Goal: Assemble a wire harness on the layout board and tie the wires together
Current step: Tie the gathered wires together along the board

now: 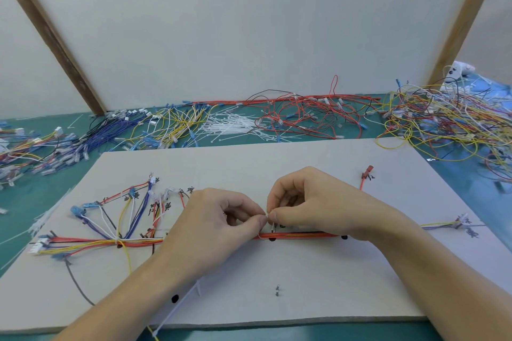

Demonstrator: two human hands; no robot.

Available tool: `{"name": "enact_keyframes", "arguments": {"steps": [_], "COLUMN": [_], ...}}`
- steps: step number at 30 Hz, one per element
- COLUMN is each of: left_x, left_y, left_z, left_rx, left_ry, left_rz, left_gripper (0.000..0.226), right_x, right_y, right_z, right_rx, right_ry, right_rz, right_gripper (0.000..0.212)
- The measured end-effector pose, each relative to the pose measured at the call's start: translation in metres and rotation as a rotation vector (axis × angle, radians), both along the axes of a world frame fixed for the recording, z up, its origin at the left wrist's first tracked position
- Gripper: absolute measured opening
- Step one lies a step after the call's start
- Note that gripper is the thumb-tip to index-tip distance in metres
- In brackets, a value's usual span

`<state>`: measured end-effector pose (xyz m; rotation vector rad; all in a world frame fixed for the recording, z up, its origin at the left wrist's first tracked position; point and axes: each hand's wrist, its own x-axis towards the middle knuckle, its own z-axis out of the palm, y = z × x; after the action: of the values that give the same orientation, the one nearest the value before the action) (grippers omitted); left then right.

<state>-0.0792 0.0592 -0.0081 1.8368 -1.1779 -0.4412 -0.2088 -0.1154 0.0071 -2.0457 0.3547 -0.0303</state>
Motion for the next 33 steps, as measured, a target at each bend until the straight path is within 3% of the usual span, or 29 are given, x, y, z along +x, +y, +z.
{"name": "enact_keyframes", "arguments": {"steps": [15, 33], "left_x": [0.0035, 0.0005], "left_y": [0.0003, 0.0004], "left_z": [-0.0021, 0.0006], "left_rx": [0.012, 0.0], "left_ry": [0.03, 0.014], "left_rz": [-0.018, 0.001], "left_gripper": [0.005, 0.015], "right_x": [-0.0002, -0.001], "right_y": [-0.0022, -0.006], "right_z": [-0.0017, -0.0033], "right_rx": [0.033, 0.049], "right_ry": [-0.016, -0.023], "right_rz": [0.02, 0.028], "right_gripper": [0.002, 0.002]}}
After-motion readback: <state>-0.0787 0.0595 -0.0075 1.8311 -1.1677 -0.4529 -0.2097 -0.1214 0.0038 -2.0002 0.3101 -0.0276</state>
